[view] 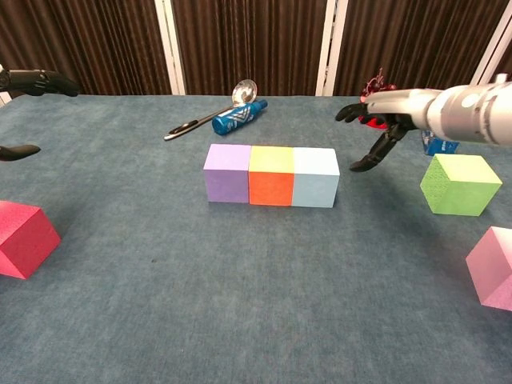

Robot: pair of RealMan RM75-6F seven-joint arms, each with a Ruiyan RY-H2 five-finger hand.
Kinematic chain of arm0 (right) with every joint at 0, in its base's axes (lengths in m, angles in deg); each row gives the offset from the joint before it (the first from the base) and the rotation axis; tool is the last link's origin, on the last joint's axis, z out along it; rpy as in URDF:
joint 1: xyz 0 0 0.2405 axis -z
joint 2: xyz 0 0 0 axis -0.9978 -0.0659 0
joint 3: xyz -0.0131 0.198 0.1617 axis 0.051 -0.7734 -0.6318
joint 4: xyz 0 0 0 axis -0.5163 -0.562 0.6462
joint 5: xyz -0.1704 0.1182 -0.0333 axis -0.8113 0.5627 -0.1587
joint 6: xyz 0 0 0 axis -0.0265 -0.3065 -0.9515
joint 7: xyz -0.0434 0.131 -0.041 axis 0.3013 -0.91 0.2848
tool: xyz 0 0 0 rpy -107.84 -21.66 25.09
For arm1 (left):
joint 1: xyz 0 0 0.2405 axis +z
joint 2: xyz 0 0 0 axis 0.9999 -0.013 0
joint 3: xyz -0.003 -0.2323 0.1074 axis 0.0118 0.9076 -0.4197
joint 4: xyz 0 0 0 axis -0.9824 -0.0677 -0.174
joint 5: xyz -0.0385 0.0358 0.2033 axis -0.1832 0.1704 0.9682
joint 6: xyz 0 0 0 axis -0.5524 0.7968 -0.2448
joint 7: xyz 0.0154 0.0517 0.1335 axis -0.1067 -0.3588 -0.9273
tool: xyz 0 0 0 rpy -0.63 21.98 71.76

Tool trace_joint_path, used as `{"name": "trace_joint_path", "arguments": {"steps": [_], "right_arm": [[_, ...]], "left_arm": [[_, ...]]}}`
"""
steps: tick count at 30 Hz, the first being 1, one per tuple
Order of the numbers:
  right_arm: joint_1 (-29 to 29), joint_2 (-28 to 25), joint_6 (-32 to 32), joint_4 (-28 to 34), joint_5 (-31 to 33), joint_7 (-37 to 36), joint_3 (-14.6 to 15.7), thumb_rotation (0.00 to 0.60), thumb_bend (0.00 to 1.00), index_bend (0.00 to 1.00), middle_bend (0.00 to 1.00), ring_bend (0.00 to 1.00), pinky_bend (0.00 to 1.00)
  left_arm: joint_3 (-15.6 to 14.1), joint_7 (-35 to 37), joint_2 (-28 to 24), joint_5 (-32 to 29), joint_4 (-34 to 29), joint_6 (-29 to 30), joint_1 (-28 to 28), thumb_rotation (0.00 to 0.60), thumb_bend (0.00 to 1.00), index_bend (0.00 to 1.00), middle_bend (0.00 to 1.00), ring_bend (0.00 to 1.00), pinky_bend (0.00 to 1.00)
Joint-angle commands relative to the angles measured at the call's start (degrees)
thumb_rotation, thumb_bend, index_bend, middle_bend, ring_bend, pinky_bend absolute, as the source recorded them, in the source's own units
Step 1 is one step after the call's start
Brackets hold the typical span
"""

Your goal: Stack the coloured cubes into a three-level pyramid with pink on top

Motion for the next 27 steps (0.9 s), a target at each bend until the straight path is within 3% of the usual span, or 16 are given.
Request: {"name": "trace_joint_path", "arguments": {"steps": [1,13,22,27], "right_arm": [[-0.1,-0.2,-0.5,-1.4,0.7,0.0,0.2,0.600,0.36,0.10,0.12,0.00,0.00],[-3.7,7.2,-5.0,-11.6,2.3,0.4,-0.4,0.600,0.36,0.10,0.10,0.00,0.00],[-4.4,8.1,-4.9,-12.1,2.4,0.5,-0.3,0.600,0.36,0.10,0.10,0.00,0.00],[-3.3,5.9,-3.6,-9.3,1.5,0.5,0.4,0.600,0.36,0.10,0.10,0.00,0.00]], "left_arm": [[0.2,-0.4,-0.2,-0.4,-0.5,0.5,0.4,0.600,0.38,0.09,0.06,0.04,0.07],[0.2,-1.2,-0.3,-2.3,-0.8,0.1,1.2,0.600,0.38,0.09,0.06,0.04,0.07],[0.0,-1.0,-0.5,-1.9,-0.6,0.4,1.7,0.600,0.38,0.09,0.07,0.04,0.07],[-0.2,-1.0,-0.8,-1.5,-0.5,0.7,2.0,0.600,0.38,0.10,0.07,0.04,0.07]]}}
